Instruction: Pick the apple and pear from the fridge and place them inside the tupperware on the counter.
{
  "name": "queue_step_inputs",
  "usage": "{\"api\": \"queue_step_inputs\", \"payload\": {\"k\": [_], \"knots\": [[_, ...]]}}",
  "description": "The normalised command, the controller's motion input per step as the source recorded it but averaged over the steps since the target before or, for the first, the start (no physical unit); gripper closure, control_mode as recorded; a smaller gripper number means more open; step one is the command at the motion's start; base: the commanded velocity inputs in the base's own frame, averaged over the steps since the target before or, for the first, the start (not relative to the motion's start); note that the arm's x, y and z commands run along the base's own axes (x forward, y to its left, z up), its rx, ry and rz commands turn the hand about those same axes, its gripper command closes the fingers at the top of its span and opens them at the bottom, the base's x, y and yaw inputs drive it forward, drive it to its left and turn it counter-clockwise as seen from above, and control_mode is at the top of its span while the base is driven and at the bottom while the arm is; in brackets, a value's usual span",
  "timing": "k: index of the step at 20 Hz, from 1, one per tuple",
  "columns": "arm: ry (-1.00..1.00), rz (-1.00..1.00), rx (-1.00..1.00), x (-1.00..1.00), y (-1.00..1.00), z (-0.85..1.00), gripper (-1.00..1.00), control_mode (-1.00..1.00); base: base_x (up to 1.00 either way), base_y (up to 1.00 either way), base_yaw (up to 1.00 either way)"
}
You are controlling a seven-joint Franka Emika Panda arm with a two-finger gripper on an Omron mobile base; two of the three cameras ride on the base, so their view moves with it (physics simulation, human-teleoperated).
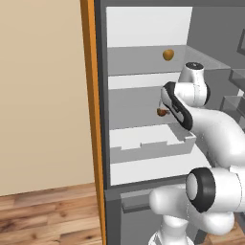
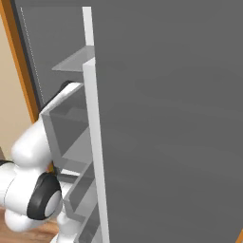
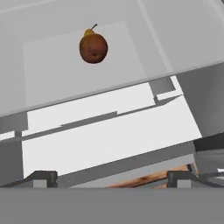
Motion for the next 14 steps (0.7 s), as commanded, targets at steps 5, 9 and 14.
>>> {"api": "queue_step_inputs", "payload": {"k": [5,9,14], "knots": [[0.00,0.00,0.00,0.48,0.00,-0.28,-1.00,-1.00,0.00,0.00,0.00],[0.00,0.00,0.00,0.44,0.00,-0.21,-1.00,-1.00,0.00,0.00,0.00],[0.00,0.00,0.00,0.39,0.00,-0.15,-1.00,-1.00,0.00,0.00,0.00]]}}
